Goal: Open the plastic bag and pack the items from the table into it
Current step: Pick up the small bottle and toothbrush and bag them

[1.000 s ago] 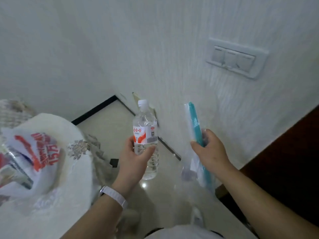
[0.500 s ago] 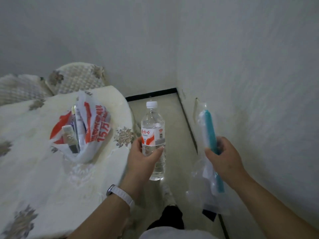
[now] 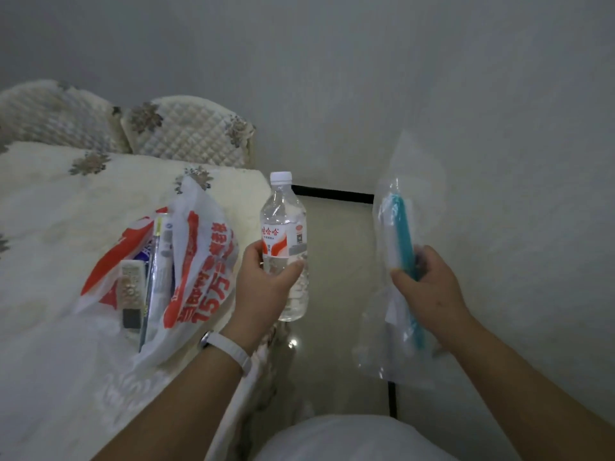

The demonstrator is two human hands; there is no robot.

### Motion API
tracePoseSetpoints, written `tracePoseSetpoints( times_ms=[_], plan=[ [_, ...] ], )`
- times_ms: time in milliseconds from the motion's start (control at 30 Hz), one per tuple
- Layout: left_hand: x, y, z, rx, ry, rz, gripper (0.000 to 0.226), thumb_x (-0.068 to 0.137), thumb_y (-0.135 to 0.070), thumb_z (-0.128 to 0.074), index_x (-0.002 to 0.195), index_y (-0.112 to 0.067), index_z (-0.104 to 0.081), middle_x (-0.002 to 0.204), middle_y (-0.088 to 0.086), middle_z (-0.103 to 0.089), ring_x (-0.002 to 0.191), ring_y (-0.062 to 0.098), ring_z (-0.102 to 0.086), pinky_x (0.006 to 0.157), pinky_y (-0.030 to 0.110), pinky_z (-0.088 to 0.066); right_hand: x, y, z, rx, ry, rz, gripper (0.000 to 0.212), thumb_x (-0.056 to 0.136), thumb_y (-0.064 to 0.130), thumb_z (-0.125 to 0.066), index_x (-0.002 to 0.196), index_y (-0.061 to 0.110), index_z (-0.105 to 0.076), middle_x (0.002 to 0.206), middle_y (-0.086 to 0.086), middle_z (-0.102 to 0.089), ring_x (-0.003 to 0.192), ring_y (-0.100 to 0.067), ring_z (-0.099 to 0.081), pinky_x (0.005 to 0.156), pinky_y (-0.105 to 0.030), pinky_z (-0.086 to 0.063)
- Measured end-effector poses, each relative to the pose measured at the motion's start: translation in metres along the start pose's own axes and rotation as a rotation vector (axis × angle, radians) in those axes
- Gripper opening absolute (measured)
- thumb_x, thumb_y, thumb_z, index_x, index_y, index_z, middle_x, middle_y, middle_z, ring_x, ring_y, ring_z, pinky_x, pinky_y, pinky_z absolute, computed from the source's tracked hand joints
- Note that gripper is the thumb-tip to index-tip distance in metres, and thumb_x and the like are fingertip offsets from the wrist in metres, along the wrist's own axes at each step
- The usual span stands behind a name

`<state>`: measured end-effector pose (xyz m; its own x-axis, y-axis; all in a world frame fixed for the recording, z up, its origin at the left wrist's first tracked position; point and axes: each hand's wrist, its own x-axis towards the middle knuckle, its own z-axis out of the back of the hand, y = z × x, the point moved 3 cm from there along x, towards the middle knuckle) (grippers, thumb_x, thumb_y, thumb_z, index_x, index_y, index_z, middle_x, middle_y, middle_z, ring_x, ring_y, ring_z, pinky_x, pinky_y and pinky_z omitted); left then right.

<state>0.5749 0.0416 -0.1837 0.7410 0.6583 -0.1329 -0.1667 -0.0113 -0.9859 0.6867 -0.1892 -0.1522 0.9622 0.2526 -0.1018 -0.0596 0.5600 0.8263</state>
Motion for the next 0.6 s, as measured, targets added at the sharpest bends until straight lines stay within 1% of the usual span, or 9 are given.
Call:
tracePoseSetpoints(
  times_ms=[67, 133, 200, 267, 300, 400, 433, 500, 600],
  plan=[
    [0.018, -0.003, 0.006, -0.004, -0.047, 0.002, 0.042, 0.081, -0.024, -0.078, 0.117, -0.022, -0.057, 0.106, -0.004, -0.070, 0.086, 0.007, -0.071, 0.071, 0.026, -0.059, 0.021, 0.009, -0.015, -0.012, 0.067, 0.024, 0.023, 0.090, 0.020, -0.064, 0.109, 0.025, -0.052, 0.094, 0.008, -0.057, 0.082, -0.008, -0.060, 0.064, -0.022, -0.051],
    [0.034, -0.003, 0.012, -0.005, -0.103, 0.005, 0.041, 0.082, -0.023, -0.078, 0.118, -0.022, -0.058, 0.106, -0.005, -0.070, 0.088, 0.005, -0.070, 0.070, 0.021, -0.057, 0.044, 0.015, -0.030, -0.043, 0.147, 0.053, 0.019, 0.090, 0.020, -0.064, 0.102, 0.027, -0.051, 0.094, 0.004, -0.058, 0.080, -0.011, -0.061, 0.063, -0.022, -0.053],
    [0.048, 0.001, 0.017, -0.008, -0.167, 0.026, 0.040, 0.082, -0.019, -0.078, 0.117, -0.022, -0.058, 0.107, -0.005, -0.070, 0.091, 0.005, -0.070, 0.074, 0.022, -0.057, 0.070, 0.018, -0.045, -0.048, 0.217, 0.077, 0.018, 0.090, 0.019, -0.063, 0.100, 0.027, -0.051, 0.096, 0.001, -0.059, 0.083, -0.014, -0.062, 0.063, -0.022, -0.052],
    [0.060, 0.006, 0.022, -0.009, -0.248, 0.046, 0.037, 0.082, -0.016, -0.077, 0.112, -0.027, -0.057, 0.106, -0.006, -0.070, 0.091, 0.005, -0.069, 0.077, 0.024, -0.057, 0.098, 0.022, -0.061, -0.025, 0.271, 0.094, 0.020, 0.090, 0.018, -0.063, 0.101, 0.027, -0.050, 0.097, 0.000, -0.060, 0.082, -0.016, -0.061, 0.065, -0.025, -0.051],
    [0.065, 0.007, 0.024, -0.012, -0.288, 0.059, 0.037, 0.083, -0.016, -0.077, 0.110, -0.030, -0.057, 0.105, -0.008, -0.069, 0.091, 0.004, -0.069, 0.075, 0.022, -0.056, 0.113, 0.026, -0.069, -0.021, 0.309, 0.104, 0.021, 0.090, 0.017, -0.063, 0.101, 0.028, -0.049, 0.096, 0.001, -0.059, 0.081, -0.014, -0.060, 0.064, -0.023, -0.051],
    [0.079, 0.007, 0.029, -0.008, -0.401, 0.103, 0.039, 0.083, -0.020, -0.077, 0.116, -0.029, -0.059, 0.106, -0.010, -0.070, 0.092, 0.002, -0.069, 0.070, 0.018, -0.055, 0.154, 0.039, -0.096, -0.031, 0.448, 0.141, 0.023, 0.090, 0.019, -0.063, 0.105, 0.029, -0.049, 0.096, 0.004, -0.058, 0.080, -0.010, -0.060, 0.059, -0.020, -0.048],
    [0.082, 0.006, 0.032, -0.002, -0.447, 0.125, 0.039, 0.082, -0.021, -0.078, 0.115, -0.030, -0.059, 0.106, -0.012, -0.070, 0.092, 0.001, -0.069, 0.071, 0.019, -0.056, 0.167, 0.044, -0.105, -0.039, 0.492, 0.161, 0.023, 0.089, 0.019, -0.063, 0.106, 0.028, -0.050, 0.096, 0.003, -0.059, 0.080, -0.011, -0.061, 0.060, -0.021, -0.049],
    [0.087, 0.003, 0.038, -0.001, -0.558, 0.160, 0.040, 0.082, -0.022, -0.079, 0.115, -0.032, -0.059, 0.107, -0.011, -0.070, 0.093, 0.005, -0.070, 0.075, 0.026, -0.058, 0.191, 0.056, -0.123, -0.049, 0.591, 0.216, 0.023, 0.088, 0.019, -0.064, 0.106, 0.026, -0.052, 0.094, 0.002, -0.059, 0.079, -0.011, -0.061, 0.061, -0.022, -0.051],
    [0.089, -0.003, 0.047, -0.003, -0.739, 0.201, 0.044, 0.082, -0.020, -0.079, 0.119, -0.028, -0.058, 0.107, -0.007, -0.071, 0.091, 0.010, -0.071, 0.073, 0.030, -0.059, 0.221, 0.078, -0.150, -0.096, 0.728, 0.321, 0.022, 0.087, 0.020, -0.064, 0.105, 0.026, -0.052, 0.091, 0.007, -0.058, 0.075, -0.006, -0.058, 0.057, -0.018, -0.045]
  ],
)
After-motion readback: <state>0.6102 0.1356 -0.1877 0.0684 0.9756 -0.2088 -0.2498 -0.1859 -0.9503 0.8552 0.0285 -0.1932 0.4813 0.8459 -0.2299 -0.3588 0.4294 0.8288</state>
